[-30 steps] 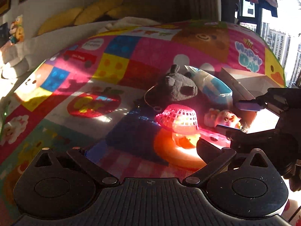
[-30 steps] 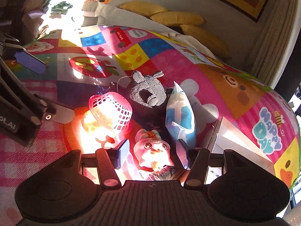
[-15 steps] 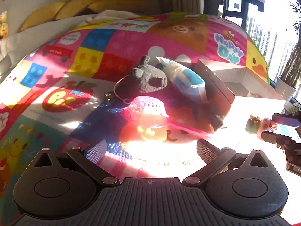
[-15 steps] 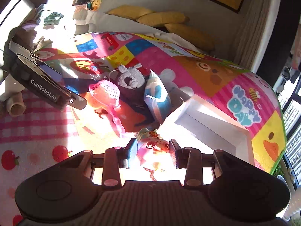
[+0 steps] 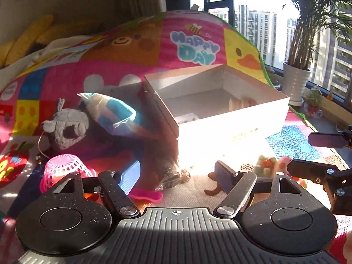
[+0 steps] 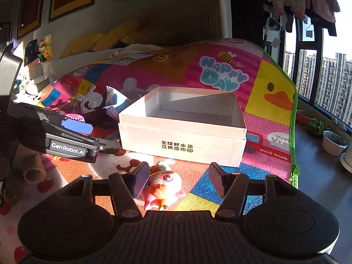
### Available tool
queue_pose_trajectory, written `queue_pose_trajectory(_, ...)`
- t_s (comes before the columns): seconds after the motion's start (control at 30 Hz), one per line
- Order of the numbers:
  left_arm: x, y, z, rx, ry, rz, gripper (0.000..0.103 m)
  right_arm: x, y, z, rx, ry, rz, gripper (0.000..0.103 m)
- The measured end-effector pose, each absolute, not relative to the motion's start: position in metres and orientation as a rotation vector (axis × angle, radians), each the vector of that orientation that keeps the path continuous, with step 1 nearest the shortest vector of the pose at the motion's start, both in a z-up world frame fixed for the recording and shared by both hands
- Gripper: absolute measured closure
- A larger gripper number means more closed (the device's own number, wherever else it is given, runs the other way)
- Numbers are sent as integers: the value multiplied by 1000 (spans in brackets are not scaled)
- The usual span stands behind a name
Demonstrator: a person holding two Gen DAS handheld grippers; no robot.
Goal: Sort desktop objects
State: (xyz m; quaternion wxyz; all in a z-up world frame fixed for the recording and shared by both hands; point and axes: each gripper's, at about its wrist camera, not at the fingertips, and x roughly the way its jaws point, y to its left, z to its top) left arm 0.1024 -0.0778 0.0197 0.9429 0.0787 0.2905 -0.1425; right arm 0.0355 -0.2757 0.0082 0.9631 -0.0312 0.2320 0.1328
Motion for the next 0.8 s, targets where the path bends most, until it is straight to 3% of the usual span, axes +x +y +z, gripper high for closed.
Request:
queue_pose_trajectory(0.07,111,-81,14,175,606,-257,27,40,-279,3,-28,484,257,36)
queue_pose_trajectory(0.2,122,-78,5,174,640,-228,55,42,-287,-1,24,489,249,26)
queue_pose_trajectory(0.23,123,-77,4,176,649,-220,69,41,-287,-1,30,486,249,22)
queue_pose_trajectory(0.27,122,-75,3,173,653,-208,72,41,-288,-1,31,484,252,21)
queue_pose_trajectory(0.67,18,-65,23,209,651,-453,74,44,-288,-2,42,500,236,10)
queue_pose_trajectory(0.77,-5,-61,19,245,663,-479,68,44,-286,-2,30,504,233,9)
queue_pose_trajectory(0.8,-7,-60,17,252,671,-472,59,44,-285,-2,24,505,231,8)
